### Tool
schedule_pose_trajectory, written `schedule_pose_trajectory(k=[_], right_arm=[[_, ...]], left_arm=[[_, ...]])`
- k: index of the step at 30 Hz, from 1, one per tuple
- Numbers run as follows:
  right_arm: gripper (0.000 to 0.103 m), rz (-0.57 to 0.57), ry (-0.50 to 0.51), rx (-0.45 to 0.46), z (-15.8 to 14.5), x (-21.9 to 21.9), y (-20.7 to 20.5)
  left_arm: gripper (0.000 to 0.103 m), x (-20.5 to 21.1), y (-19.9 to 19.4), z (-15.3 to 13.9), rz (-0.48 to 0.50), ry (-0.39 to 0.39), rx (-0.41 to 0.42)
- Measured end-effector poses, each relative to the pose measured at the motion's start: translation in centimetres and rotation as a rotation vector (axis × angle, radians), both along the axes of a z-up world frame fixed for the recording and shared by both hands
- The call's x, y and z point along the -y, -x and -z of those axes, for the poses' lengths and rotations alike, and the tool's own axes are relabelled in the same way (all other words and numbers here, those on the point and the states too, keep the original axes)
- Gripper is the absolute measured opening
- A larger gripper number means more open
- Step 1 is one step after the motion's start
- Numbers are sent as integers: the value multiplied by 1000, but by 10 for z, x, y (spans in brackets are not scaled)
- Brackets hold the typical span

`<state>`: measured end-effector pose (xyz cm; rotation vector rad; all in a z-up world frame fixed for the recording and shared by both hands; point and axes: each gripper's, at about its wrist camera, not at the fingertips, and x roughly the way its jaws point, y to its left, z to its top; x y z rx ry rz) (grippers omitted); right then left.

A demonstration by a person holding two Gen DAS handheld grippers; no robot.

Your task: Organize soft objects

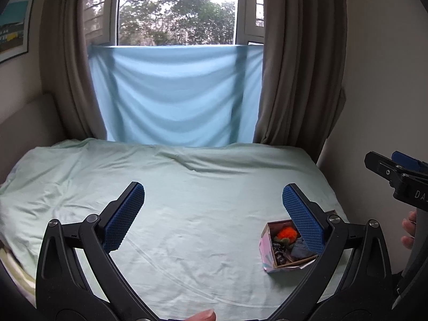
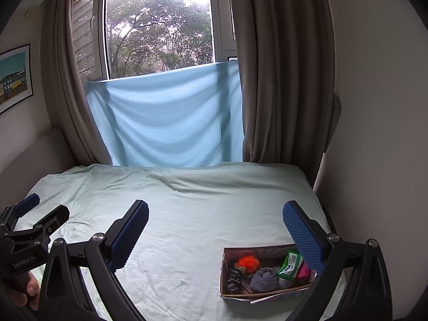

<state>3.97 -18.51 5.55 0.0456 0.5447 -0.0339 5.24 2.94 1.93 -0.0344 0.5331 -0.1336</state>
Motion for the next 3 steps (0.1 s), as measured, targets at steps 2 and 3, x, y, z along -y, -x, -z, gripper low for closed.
schedule_pose_trajectory(k=[2,3], right_arm=[[100,2,-2,-8,2,1,-4],[100,5,1,-13,4,1,-7]], left_arm=[[103,0,-3,3,-4,-12,-4],[103,1,-4,4,-5,-20,-7]])
